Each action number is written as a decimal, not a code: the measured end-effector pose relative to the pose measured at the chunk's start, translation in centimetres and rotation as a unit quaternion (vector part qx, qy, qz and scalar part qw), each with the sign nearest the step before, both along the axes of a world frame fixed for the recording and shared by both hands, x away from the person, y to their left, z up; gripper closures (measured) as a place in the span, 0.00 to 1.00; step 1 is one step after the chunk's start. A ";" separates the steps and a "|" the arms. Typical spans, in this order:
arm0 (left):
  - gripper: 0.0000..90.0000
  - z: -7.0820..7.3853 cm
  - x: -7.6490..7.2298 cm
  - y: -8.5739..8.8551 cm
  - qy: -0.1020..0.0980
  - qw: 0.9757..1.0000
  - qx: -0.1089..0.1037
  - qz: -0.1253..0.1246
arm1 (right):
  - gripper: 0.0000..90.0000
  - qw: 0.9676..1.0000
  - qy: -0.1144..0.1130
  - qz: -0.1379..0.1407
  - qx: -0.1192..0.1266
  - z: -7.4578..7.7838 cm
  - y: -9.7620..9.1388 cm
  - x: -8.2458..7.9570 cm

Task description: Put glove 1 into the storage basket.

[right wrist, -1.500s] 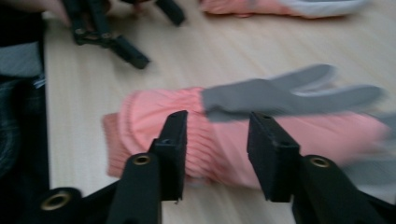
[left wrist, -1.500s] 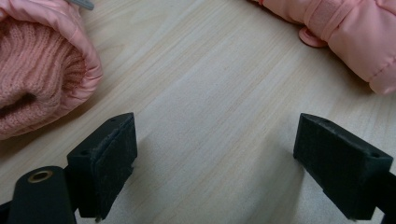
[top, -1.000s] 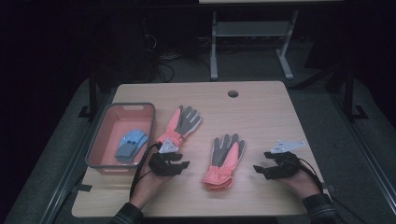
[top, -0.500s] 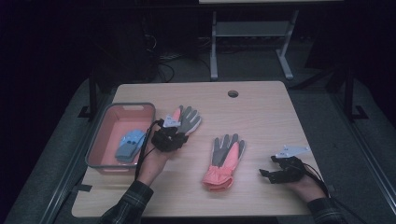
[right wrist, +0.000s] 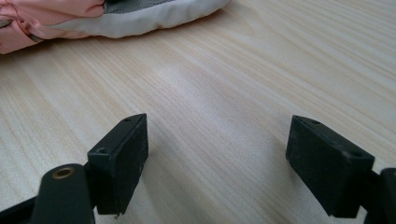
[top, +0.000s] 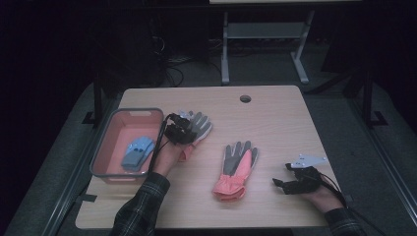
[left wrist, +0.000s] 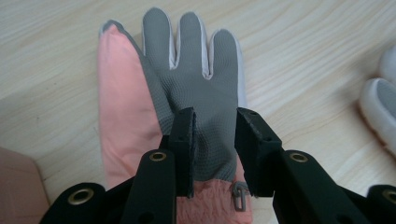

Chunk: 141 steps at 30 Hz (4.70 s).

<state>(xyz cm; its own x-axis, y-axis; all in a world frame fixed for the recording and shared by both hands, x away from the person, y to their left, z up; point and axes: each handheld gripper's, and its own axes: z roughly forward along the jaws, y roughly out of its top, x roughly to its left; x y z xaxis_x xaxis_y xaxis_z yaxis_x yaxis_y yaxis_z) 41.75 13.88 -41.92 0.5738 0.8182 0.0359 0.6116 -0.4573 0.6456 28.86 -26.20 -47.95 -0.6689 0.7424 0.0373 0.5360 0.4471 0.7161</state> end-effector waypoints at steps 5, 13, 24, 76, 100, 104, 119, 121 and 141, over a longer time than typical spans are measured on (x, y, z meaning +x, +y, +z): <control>0.78 -1.1 0.5 -0.5 0.016 1.000 0.004 0.012 | 0.23 1.000 -0.001 0.000 0.003 0.0 0.0 0.0; 0.98 -0.6 0.2 -0.6 0.018 1.000 -0.019 -0.005 | 0.22 1.000 -0.002 0.001 0.003 -0.1 0.0 0.0; 0.97 -0.6 -2.2 -4.8 0.020 0.998 -0.048 -0.046 | 0.22 1.000 -0.003 0.000 0.003 -0.1 0.0 0.0; 1.00 2.4 -5.2 0.4 0.004 0.995 -0.088 -0.050 | 1.00 0.995 0.026 0.095 0.029 2.0 5.9 0.6; 1.00 4.3 -7.9 -2.8 -0.025 0.984 -0.092 -0.148 | 1.00 0.990 0.020 0.135 0.045 2.4 11.9 1.3; 1.00 4.1 -8.6 -4.1 -0.022 0.981 -0.089 -0.169 | 1.00 0.989 0.022 0.137 0.047 2.3 12.2 1.4; 1.00 3.5 -10.2 -7.5 0.010 0.960 -0.133 -0.245 | 1.00 0.989 0.032 0.138 0.040 2.0 12.0 1.3; 1.00 3.6 -10.3 -7.5 0.008 0.958 -0.139 -0.252 | 1.00 0.989 0.034 0.138 0.040 2.0 12.0 1.2; 1.00 5.0 -8.1 -6.7 -0.004 0.949 -0.196 -0.246 | 1.00 0.991 0.036 0.129 0.030 1.7 10.9 1.3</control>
